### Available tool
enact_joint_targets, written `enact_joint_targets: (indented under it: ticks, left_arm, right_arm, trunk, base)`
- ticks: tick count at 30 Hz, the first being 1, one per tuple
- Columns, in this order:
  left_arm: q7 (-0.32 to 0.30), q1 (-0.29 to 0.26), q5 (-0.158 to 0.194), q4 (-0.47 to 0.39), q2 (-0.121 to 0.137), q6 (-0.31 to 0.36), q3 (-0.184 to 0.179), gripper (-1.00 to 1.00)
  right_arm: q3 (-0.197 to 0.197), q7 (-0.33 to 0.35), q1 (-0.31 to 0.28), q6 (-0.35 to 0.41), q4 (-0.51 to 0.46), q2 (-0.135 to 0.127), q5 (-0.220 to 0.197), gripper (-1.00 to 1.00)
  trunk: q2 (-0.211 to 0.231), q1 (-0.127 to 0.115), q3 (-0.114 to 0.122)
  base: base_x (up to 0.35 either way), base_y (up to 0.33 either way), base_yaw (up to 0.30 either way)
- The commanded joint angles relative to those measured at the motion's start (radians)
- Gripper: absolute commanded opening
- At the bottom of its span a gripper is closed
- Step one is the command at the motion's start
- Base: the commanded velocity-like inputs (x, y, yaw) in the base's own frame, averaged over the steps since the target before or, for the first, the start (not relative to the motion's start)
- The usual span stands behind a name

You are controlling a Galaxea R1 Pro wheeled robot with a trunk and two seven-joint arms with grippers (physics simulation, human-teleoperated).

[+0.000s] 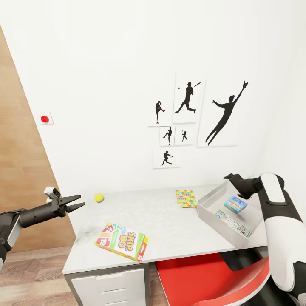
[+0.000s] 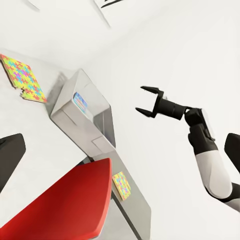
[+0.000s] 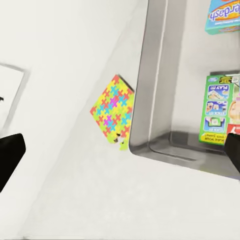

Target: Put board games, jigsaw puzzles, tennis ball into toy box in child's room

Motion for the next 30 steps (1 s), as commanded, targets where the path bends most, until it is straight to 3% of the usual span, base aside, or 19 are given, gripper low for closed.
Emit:
enact_joint_targets:
  ticks: [1, 15, 30]
  left_arm:
    - [-0.004, 0.000, -0.001, 0.000, 0.000, 0.011, 0.000, 1.00]
    - [-0.004, 0.000, -0.001, 0.000, 0.001, 0.011, 0.001, 1.00]
    - [-0.004, 0.000, -0.001, 0.000, 0.000, 0.011, 0.000, 1.00]
  right_arm:
    - [-0.001, -0.002, -0.001, 0.003, -0.003, 0.001, -0.010, 1.00]
    - [0.003, 0.026, 0.001, 0.004, -0.047, 0.010, -0.012, 1.00]
    - [0.006, 0.027, 0.001, 0.002, -0.047, 0.012, -0.011, 1.00]
  trunk:
    - [-0.001, 0.001, -0.001]
    - [-0.001, 0.001, -0.001]
    - [-0.001, 0.001, 0.002]
  base:
    - [0.000, 0.000, 0.000]
    - [-0.046, 0.024, 0.004]
    - [-0.044, 0.064, 0.246]
